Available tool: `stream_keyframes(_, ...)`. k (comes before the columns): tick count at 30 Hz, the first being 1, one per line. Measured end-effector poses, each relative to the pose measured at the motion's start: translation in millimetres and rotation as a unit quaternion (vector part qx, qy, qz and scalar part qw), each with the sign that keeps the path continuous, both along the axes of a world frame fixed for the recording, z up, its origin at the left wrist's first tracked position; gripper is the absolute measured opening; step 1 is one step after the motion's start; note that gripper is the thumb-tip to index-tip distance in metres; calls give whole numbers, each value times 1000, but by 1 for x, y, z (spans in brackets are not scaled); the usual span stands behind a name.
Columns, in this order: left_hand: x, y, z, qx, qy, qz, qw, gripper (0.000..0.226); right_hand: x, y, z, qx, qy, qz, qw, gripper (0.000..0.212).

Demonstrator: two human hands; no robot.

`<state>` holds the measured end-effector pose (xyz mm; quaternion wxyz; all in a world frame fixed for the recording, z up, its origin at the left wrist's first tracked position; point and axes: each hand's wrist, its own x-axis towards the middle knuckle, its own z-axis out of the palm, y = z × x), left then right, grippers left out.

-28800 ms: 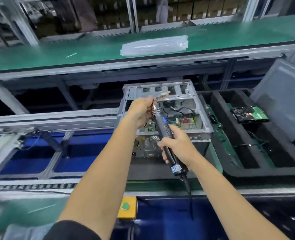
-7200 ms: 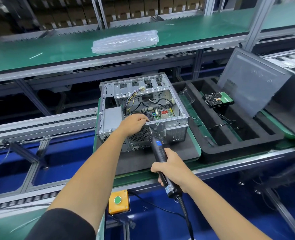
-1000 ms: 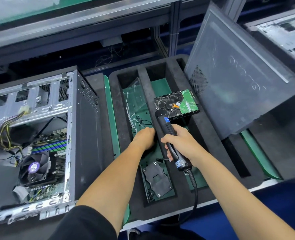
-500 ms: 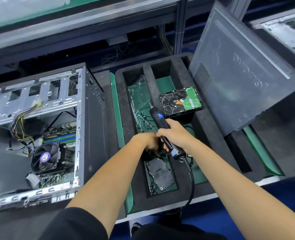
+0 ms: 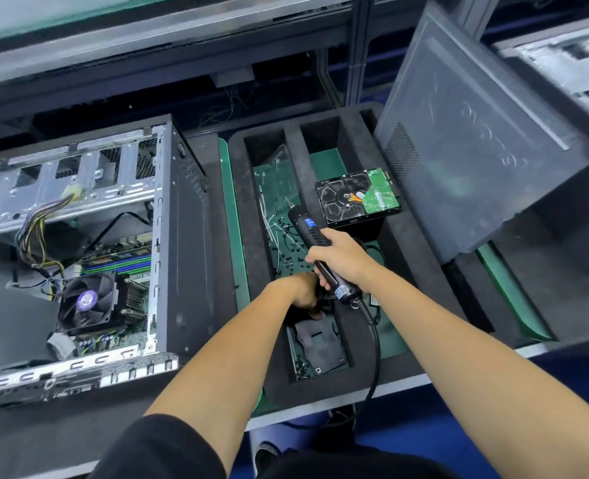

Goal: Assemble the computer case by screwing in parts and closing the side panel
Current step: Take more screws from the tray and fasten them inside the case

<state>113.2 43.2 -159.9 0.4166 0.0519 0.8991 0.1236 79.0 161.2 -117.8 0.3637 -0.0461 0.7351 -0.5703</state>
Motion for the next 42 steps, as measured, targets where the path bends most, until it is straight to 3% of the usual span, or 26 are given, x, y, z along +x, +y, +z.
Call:
stream_keyframes(5,-1,-4,5,44,-37,1,998,35,2,4,-2,-20,0,-4,1000,23)
stream_keyframes(11,-22,-18,36,54,23,-25,998,16,2,8,-3,-49,-42,-23,998,14)
stream_keyframes(16,-48,-40,54,1,150,67,986,16,2,11,-2,-66,-51,-24,996,10)
stream_keyframes(21,-45,-41,36,-13,225,174,958,19,1,12,-1,-67,-52,-22,996,10)
stream_keyframes(24,-40,-37,26,-29,300,193,934,28,1,10,-2,-64,-53,-25,996,11)
stream_keyframes(27,-33,-36,26,-71,346,147,924,26,0,10,-2,-67,-52,-26,996,11)
stream_keyframes(33,-10,-28,21,-157,184,-98,965,29,-1,9,-1,-68,-48,-27,996,10)
stream_keyframes(38,2,-12,9,-148,102,-99,979,51,-2,8,-1,-64,-40,-21,997,11)
stream_keyframes(42,9,0,-2,-140,86,-90,982,42,-1,8,-1,-60,-35,-21,997,10)
